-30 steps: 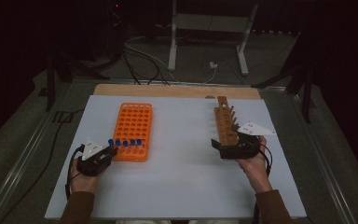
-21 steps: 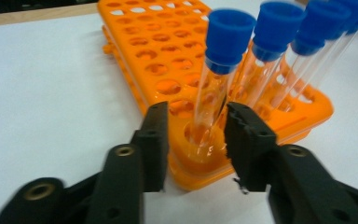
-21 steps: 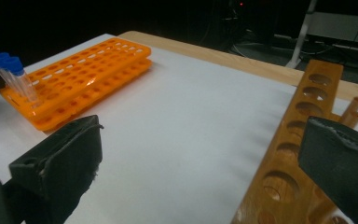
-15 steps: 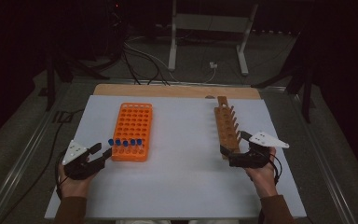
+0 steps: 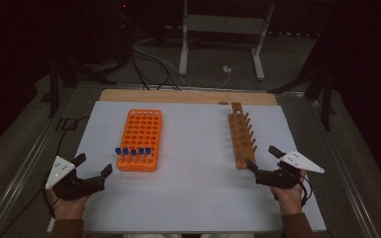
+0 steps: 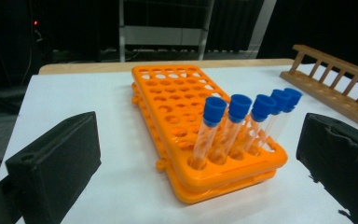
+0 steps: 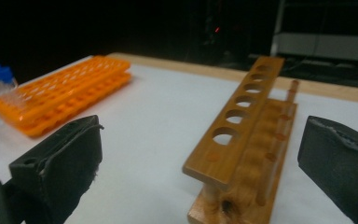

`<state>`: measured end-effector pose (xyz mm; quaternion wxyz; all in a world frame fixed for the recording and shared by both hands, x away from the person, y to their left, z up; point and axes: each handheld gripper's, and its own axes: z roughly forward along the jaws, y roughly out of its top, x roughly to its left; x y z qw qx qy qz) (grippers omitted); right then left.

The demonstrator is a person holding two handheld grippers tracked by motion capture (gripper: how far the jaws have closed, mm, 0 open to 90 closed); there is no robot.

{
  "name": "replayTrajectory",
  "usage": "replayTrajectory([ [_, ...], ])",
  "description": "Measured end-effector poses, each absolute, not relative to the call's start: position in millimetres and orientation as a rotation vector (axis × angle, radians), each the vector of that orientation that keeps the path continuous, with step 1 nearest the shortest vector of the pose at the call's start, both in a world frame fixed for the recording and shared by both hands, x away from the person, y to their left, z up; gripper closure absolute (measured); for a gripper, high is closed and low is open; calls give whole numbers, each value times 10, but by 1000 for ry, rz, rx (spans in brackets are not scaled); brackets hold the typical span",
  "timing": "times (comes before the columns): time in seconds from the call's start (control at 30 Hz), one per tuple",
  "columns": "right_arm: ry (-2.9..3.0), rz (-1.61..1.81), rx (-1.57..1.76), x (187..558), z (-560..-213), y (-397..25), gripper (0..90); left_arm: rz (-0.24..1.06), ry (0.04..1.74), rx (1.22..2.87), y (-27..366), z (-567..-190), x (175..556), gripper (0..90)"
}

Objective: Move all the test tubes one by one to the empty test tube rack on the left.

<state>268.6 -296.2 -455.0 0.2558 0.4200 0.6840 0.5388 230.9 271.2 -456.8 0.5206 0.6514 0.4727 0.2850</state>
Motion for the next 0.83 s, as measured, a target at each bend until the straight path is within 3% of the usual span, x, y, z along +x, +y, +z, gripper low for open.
replayTrajectory([
  [0.83, 1856, 1424, 1193, 2692, -4691, -3072, 0, 679, 1172, 1555, 2760, -4638, 2314, 6],
])
